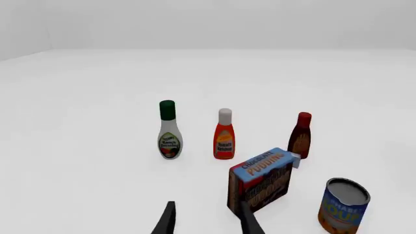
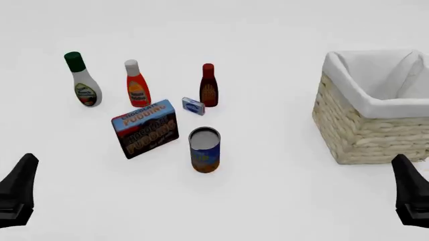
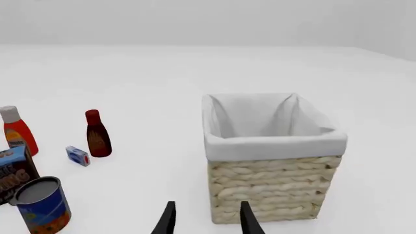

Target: Pick the bbq sauce and place it in the basket.

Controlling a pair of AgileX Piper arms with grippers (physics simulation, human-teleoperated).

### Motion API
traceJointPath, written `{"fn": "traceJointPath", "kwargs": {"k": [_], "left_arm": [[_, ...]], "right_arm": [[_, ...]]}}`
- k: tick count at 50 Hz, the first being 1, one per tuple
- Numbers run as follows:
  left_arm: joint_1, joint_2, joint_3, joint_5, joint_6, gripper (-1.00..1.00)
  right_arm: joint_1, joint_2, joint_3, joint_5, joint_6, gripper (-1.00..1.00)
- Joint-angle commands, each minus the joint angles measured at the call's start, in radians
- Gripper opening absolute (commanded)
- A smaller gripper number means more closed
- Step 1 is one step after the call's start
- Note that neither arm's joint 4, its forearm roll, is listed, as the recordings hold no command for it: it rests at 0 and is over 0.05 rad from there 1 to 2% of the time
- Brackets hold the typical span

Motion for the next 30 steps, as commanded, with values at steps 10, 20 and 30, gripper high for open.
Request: {"fn": "traceJointPath", "kwargs": {"k": [10, 20, 30], "left_arm": [[0.000, 0.005, -0.003, -0.001, 0.000, 1.00], [-0.001, 0.005, -0.003, -0.001, 0.000, 1.00], [-0.001, 0.005, -0.003, -0.001, 0.000, 1.00]], "right_arm": [[0.019, 0.015, -0.002, -0.020, 0.004, 1.00], [0.026, 0.056, -0.004, -0.048, 0.014, 1.00], [0.053, 0.141, -0.126, -0.025, 0.003, 1.00]]}}
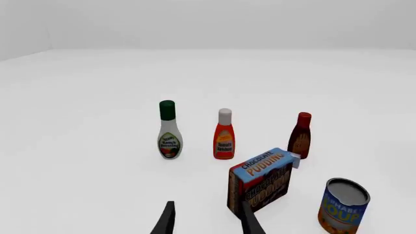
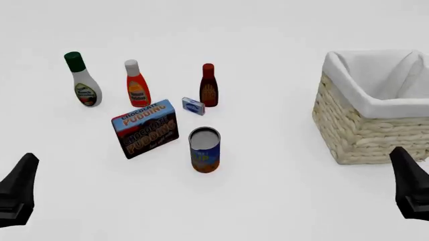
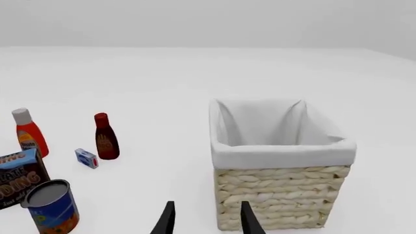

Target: Pick the bbq sauce and place it in the basket.

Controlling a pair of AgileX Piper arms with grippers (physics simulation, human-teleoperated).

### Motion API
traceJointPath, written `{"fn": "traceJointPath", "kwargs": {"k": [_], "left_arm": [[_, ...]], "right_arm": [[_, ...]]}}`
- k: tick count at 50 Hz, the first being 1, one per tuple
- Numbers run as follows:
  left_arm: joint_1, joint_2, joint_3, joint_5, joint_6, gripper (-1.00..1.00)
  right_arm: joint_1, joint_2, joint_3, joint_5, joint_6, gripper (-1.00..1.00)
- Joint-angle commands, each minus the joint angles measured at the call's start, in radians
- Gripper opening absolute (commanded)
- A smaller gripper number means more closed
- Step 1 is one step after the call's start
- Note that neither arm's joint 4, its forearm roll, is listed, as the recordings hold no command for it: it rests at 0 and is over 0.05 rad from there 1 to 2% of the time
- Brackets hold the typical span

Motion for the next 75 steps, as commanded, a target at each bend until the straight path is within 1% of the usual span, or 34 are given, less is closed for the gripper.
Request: {"fn": "traceJointPath", "kwargs": {"k": [1, 6, 14, 16, 18, 20, 23, 24, 25, 27, 29, 32, 34, 36, 38, 40, 41, 43, 47, 49, 52, 54, 57, 59, 61, 62, 63, 65, 67, 68, 69, 71, 73, 75], "left_arm": [[0.000, 0.000, 0.000, 0.000, 0.000, 1.00], [-0.001, 0.000, 0.000, 0.000, 0.000, 1.00], [-0.001, 0.000, 0.000, 0.000, 0.000, 1.00], [-0.001, 0.000, 0.000, 0.000, 0.000, 1.00], [-0.001, 0.000, 0.000, 0.000, 0.000, 1.00], [-0.001, 0.000, 0.000, 0.000, 0.001, 1.00], [-0.001, 0.000, 0.000, 0.000, 0.000, 1.00], [-0.001, 0.000, 0.000, 0.000, 0.000, 1.00], [-0.001, 0.000, 0.000, 0.000, 0.000, 1.00], [-0.001, 0.000, 0.000, 0.000, 0.000, 1.00], [-0.001, 0.000, 0.000, 0.000, 0.000, 1.00], [-0.001, 0.000, 0.000, 0.000, 0.000, 1.00], [-0.001, 0.000, 0.000, 0.000, 0.000, 1.00], [0.000, 0.000, 0.000, 0.000, 0.000, 1.00], [-0.001, 0.000, 0.000, 0.000, 0.000, 1.00], [-0.001, 0.000, 0.000, 0.000, 0.000, 1.00], [-0.001, 0.000, 0.000, 0.000, 0.000, 1.00], [0.000, 0.000, 0.000, 0.000, 0.000, 1.00], [-0.001, 0.000, 0.000, 0.000, 0.000, 1.00], [-0.001, 0.000, 0.000, 0.000, 0.000, 1.00], [-0.001, 0.000, 0.000, 0.000, 0.000, 1.00], [-0.001, 0.000, 0.000, 0.000, 0.000, 1.00], [-0.001, 0.000, 0.000, 0.000, 0.000, 1.00], [-0.001, 0.000, 0.000, 0.000, 0.000, 1.00], [-0.001, 0.000, 0.000, 0.000, 0.000, 1.00], [-0.001, 0.000, 0.000, 0.000, 0.000, 1.00], [-0.001, 0.000, 0.000, 0.000, 0.000, 1.00], [-0.001, 0.000, 0.000, 0.000, 0.000, 1.00], [-0.001, 0.000, 0.000, 0.000, 0.000, 1.00], [-0.001, 0.000, 0.000, 0.000, 0.000, 1.00], [-0.001, 0.000, 0.000, 0.000, 0.000, 1.00], [-0.001, 0.000, 0.000, 0.000, 0.000, 1.00], [-0.001, 0.000, 0.000, 0.000, 0.000, 1.00], [-0.001, 0.000, 0.000, 0.000, 0.000, 1.00]], "right_arm": [[0.023, 0.077, -0.110, 0.020, 0.000, 1.00], [0.037, 0.144, -0.202, 0.045, 0.000, 1.00], [0.065, 0.249, -0.338, 0.081, -0.021, 1.00], [0.087, 0.289, -0.373, 0.084, -0.036, 1.00], [0.102, 0.330, -0.410, 0.081, -0.079, 1.00], [0.111, 0.357, -0.432, 0.084, -0.081, 1.00], [0.125, 0.435, -0.496, 0.093, -0.082, 1.00], [0.135, 0.471, -0.515, 0.098, -0.096, 1.00], [0.144, 0.464, -0.523, 0.097, -0.118, 1.00], [0.152, 0.515, -0.577, 0.117, -0.070, 1.00], [0.155, 0.552, -0.611, 0.117, -0.100, 1.00], [0.159, 0.587, -0.640, 0.124, -0.110, 1.00], [0.165, 0.635, -0.685, 0.144, -0.093, 1.00], [0.165, 0.675, -0.729, 0.155, -0.098, 1.00], [0.188, 0.714, -0.773, 0.165, -0.092, 1.00], [0.193, 0.766, -0.824, 0.172, -0.094, 1.00], [0.213, 0.791, -0.850, 0.180, -0.073, 1.00], [0.214, 0.828, -0.885, 0.179, -0.084, 1.00], [0.247, 0.922, -0.969, 0.188, -0.086, 1.00], [0.252, 0.985, -1.025, 0.199, -0.073, 1.00], [0.272, 1.023, -1.058, 0.202, -0.074, 1.00], [0.280, 1.074, -1.102, 0.216, -0.046, 1.00], [0.301, 1.157, -1.171, 0.233, -0.047, 1.00], [0.322, 1.185, -1.203, 0.236, -0.058, 1.00], [0.333, 1.229, -1.249, 0.254, -0.052, 1.00], [0.333, 1.229, -1.250, 0.254, -0.052, 1.00], [0.355, 1.271, -1.292, 0.270, -0.053, 1.00], [0.350, 1.283, -1.306, 0.270, -0.052, 1.00], [0.376, 1.320, -1.346, 0.286, -0.028, 1.00], [0.375, 1.336, -1.365, 0.290, -0.025, 1.00], [0.382, 1.365, -1.393, 0.305, -0.023, 1.00], [0.392, 1.389, -1.421, 0.309, -0.040, 1.00], [0.406, 1.422, -1.460, 0.326, -0.025, 1.00], [0.412, 1.460, -1.500, 0.339, -0.026, 1.00]]}}
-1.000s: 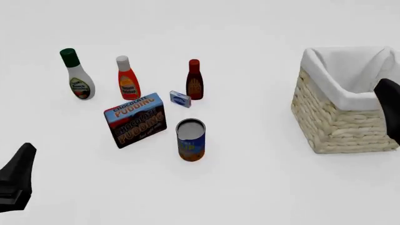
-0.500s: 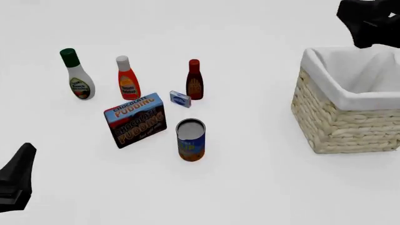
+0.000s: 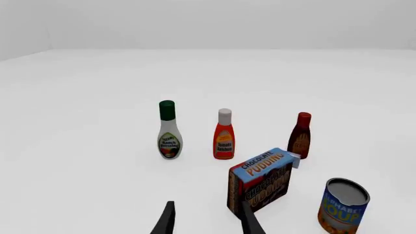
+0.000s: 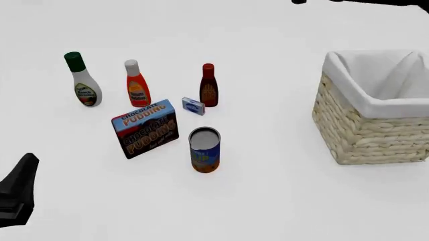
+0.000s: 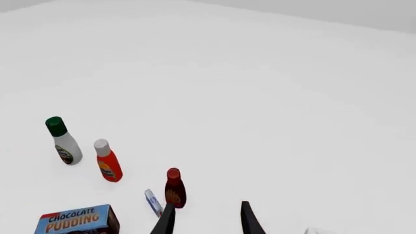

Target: Pick the bbq sauce and place it in the basket.

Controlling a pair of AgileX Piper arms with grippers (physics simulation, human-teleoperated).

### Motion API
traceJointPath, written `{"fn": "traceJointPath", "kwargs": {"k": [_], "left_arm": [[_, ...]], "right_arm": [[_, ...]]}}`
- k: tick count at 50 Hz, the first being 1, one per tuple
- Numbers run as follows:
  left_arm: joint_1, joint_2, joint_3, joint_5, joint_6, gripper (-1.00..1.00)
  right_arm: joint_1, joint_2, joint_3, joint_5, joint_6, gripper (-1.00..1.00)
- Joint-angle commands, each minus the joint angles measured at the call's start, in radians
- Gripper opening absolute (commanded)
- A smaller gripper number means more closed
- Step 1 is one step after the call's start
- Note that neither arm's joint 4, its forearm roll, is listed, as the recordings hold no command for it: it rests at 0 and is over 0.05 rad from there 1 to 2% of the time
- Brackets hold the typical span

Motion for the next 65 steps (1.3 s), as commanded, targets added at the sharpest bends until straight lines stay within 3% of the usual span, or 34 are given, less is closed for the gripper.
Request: {"fn": "traceJointPath", "kwargs": {"k": [1, 21, 52, 65], "left_arm": [[0.000, 0.000, 0.000, 0.000, 0.000, 1.00], [0.000, 0.000, 0.000, 0.000, 0.000, 1.00], [0.000, 0.000, 0.000, 0.000, 0.000, 1.00], [0.000, 0.000, 0.000, 0.000, 0.000, 1.00]], "right_arm": [[0.063, 0.197, -0.208, 0.065, 0.017, 1.00], [0.123, 0.419, -0.422, 0.133, 0.048, 1.00], [0.120, 0.781, -0.783, 0.245, 0.068, 1.00], [0.108, 0.957, -0.984, 0.314, 0.076, 1.00]]}}
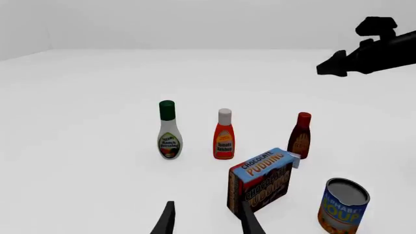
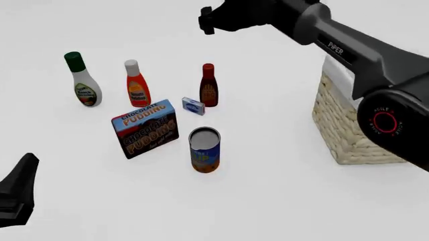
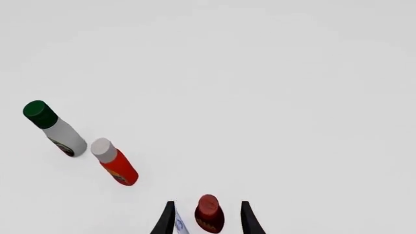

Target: Pick the bbq sauce and place it in the basket.

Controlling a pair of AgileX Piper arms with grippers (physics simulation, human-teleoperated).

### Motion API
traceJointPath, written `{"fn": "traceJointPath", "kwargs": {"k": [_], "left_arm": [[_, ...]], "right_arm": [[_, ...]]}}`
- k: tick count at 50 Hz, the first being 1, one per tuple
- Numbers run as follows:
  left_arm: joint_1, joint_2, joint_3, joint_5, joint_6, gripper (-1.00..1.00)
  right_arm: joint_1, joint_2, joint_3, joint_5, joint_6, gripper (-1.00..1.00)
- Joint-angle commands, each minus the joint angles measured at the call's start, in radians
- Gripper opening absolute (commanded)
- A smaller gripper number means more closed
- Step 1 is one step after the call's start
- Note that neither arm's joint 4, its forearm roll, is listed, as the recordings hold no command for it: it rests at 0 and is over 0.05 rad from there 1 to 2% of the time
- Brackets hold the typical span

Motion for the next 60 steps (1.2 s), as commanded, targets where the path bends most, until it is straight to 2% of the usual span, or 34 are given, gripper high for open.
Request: {"fn": "traceJointPath", "kwargs": {"k": [1, 13, 23, 60], "left_arm": [[0.000, 0.000, 0.000, 0.000, 0.000, 1.00], [0.000, 0.000, 0.000, 0.000, 0.000, 1.00], [0.000, 0.000, 0.000, 0.000, 0.000, 1.00], [0.000, 0.000, 0.000, 0.000, 0.000, 1.00]], "right_arm": [[-0.010, 0.158, -0.183, 0.067, 0.006, 1.00], [-0.025, 0.358, -0.466, 0.198, 0.007, 1.00], [-0.013, 0.474, -0.636, 0.288, 0.012, 1.00], [0.022, 0.572, -0.647, 0.308, 0.022, 1.00]]}}
